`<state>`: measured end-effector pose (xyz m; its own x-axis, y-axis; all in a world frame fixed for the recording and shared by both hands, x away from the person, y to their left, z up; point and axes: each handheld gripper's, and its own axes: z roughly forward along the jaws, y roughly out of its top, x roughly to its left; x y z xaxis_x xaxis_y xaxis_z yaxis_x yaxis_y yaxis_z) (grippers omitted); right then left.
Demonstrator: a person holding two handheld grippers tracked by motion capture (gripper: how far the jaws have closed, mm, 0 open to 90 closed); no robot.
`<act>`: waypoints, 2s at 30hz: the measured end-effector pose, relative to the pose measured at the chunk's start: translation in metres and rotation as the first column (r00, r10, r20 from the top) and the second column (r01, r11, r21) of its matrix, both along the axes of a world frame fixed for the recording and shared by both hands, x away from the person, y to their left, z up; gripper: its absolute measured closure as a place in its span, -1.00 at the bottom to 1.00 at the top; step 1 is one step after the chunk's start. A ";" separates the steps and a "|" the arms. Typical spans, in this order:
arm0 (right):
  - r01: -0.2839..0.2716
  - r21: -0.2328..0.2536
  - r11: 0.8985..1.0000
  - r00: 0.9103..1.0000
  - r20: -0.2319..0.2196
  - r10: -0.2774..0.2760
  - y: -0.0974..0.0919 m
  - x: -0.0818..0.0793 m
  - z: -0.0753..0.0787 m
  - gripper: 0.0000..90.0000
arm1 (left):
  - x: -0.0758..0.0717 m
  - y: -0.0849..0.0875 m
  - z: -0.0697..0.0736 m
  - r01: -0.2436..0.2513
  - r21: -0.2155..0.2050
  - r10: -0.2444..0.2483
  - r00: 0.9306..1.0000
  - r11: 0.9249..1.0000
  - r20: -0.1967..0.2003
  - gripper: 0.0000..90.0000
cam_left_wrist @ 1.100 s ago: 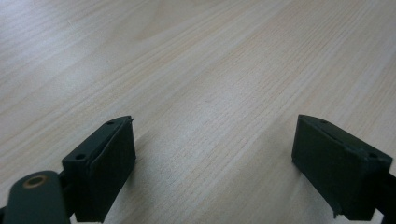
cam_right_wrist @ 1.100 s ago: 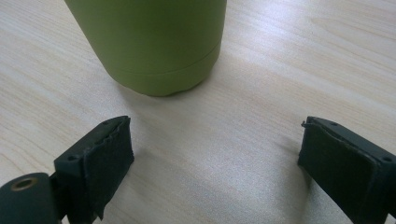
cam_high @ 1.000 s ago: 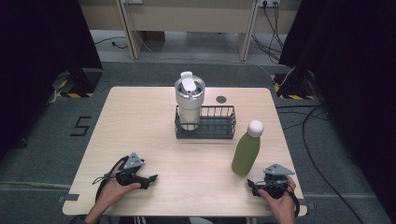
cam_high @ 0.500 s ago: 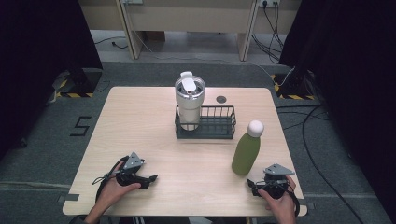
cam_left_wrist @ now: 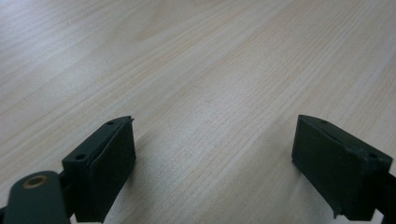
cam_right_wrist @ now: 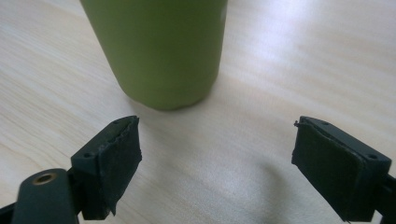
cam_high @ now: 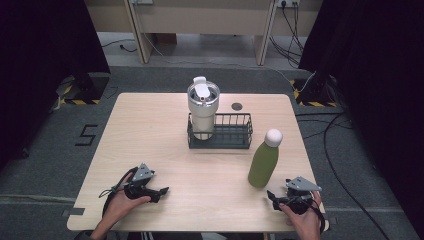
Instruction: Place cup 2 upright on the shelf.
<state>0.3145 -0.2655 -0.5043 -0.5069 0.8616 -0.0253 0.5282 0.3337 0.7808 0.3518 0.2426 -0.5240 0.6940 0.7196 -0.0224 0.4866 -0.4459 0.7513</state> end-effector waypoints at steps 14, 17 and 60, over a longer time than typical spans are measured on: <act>-0.031 0.022 0.999 0.993 0.115 0.028 0.009 -0.005 0.011 -0.66 | 0.000 0.000 0.000 0.000 0.000 0.000 1.000 1.000 0.000 -0.72; -0.033 0.034 0.999 0.991 0.134 0.028 0.010 -0.005 0.013 -0.66 | 0.000 0.000 0.000 0.000 0.000 0.000 1.000 1.000 0.000 -0.72; -0.126 0.117 0.985 0.946 0.312 0.084 0.037 0.017 0.024 -0.64 | 0.000 0.000 0.000 -0.001 -0.001 0.001 1.000 1.000 0.000 -0.72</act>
<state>0.3313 -0.2290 -0.4799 -0.5808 0.8100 -0.0816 0.2252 0.2562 0.9400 0.3518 0.2425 -0.5240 0.6934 0.7202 -0.0233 0.4872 -0.4448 0.7515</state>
